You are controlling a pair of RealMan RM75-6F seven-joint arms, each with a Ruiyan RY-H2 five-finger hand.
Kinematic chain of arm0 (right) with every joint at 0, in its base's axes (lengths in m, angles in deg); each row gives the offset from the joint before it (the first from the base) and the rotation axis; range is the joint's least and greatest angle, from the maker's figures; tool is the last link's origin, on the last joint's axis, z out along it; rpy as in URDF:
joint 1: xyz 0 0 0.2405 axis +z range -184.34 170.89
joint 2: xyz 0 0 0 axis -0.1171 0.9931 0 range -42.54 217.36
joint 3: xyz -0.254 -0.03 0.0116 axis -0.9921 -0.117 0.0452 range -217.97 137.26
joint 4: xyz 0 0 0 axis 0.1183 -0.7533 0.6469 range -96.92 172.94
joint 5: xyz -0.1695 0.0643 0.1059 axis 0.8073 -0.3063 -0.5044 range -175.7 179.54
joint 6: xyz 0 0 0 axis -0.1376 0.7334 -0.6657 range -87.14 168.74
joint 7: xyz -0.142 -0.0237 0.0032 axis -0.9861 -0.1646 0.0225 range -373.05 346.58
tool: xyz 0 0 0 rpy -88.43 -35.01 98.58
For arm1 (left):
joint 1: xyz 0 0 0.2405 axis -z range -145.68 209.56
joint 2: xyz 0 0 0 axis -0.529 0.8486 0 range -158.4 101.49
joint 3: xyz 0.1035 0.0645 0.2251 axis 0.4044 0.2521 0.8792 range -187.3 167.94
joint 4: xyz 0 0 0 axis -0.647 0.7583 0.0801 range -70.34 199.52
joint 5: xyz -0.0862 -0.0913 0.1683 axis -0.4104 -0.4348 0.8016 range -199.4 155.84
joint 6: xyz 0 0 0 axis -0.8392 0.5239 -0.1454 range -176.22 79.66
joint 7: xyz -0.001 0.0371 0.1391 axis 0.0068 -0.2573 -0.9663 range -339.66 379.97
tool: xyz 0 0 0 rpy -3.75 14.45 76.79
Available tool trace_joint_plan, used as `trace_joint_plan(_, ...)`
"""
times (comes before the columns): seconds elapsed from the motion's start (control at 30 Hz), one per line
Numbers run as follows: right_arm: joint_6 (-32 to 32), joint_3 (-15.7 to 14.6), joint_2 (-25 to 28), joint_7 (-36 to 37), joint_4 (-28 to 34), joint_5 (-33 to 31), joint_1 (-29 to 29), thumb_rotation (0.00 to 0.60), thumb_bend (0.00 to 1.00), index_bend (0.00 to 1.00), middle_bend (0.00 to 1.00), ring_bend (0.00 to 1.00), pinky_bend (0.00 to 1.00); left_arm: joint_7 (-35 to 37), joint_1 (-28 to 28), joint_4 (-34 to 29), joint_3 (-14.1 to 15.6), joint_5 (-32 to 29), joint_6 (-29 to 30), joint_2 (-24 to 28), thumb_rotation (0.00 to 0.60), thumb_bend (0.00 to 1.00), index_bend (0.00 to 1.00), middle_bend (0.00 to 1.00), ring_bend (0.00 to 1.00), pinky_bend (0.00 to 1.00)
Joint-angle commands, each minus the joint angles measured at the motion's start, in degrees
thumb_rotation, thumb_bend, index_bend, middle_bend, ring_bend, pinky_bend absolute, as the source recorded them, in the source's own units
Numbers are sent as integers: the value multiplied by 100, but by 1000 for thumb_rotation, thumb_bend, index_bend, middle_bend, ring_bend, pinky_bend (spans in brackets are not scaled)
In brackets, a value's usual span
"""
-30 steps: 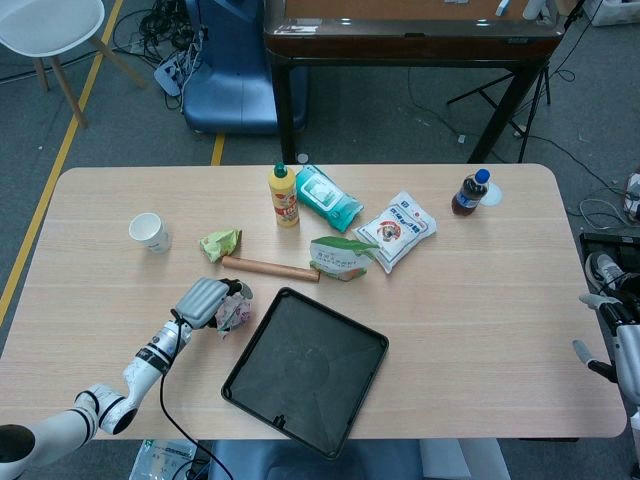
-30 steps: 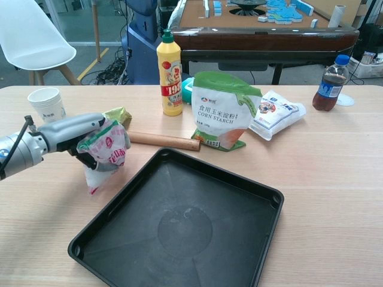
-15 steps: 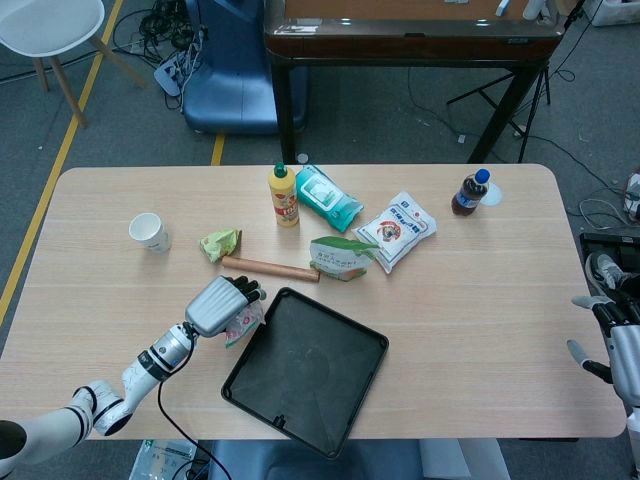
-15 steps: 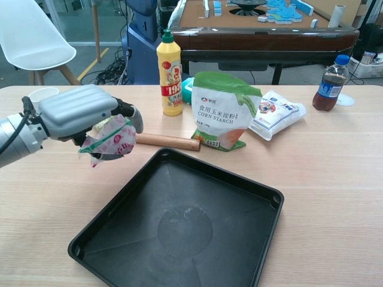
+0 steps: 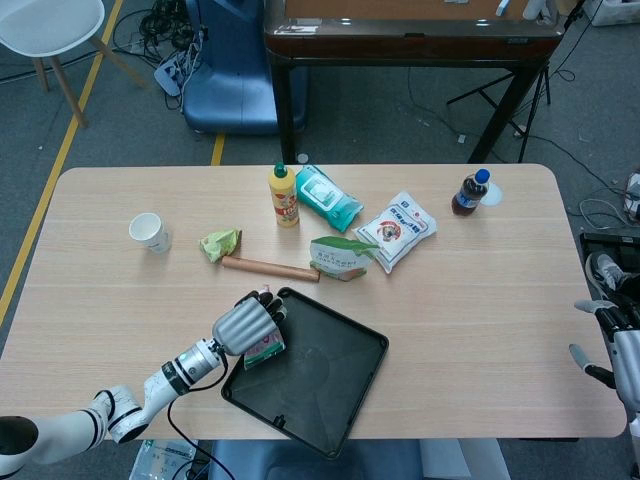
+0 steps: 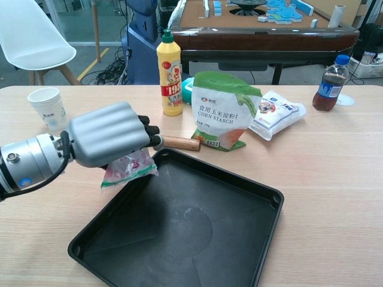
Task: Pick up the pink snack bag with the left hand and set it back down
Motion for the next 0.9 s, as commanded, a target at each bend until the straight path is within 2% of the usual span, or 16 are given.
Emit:
trace_joint_plan(0.03,7,-2,-3,16,-12,5,-6,600,195,334,387,213,246,-1436,-44,-350,-84,-214,-416,-26,600,336,332,461,454,732)
trace_joint_plan(0.17,39,-8,0,54,-35,14,-30,600,196,334,387,213,246,-2488,-139,-596,-179,-449,-575,-3,600,342,280,459,451,732)
trace_joint_plan(0.3,72,-11,-5,95,-68,0,-62,600,196,334,387,213,246,-3117,-264,-793,-195,-688,-671,4,600,343,249,454,448,732)
trace_joint_plan(0.37,77,-9,-7,102,-80,-6,-69,600,195,334,387,213,246,-3430,-324,-830,-204,-774,-665,-20,600,344,233,453,448,732)
trace_joint_plan(0.6,86,-1,-16,118,-90,34,-59,600,195,334,387,213,246,-5177,-559,-978,-260,-1191,-590,-210,600,346,180,441,452,733)
trace_joint_plan(0.9,122,-2,-25,146,-119,12,-99,600,195,334,387,213,246,-6404,-694,-1333,-290,-1605,-489,-369,600,356,150,440,453,736)
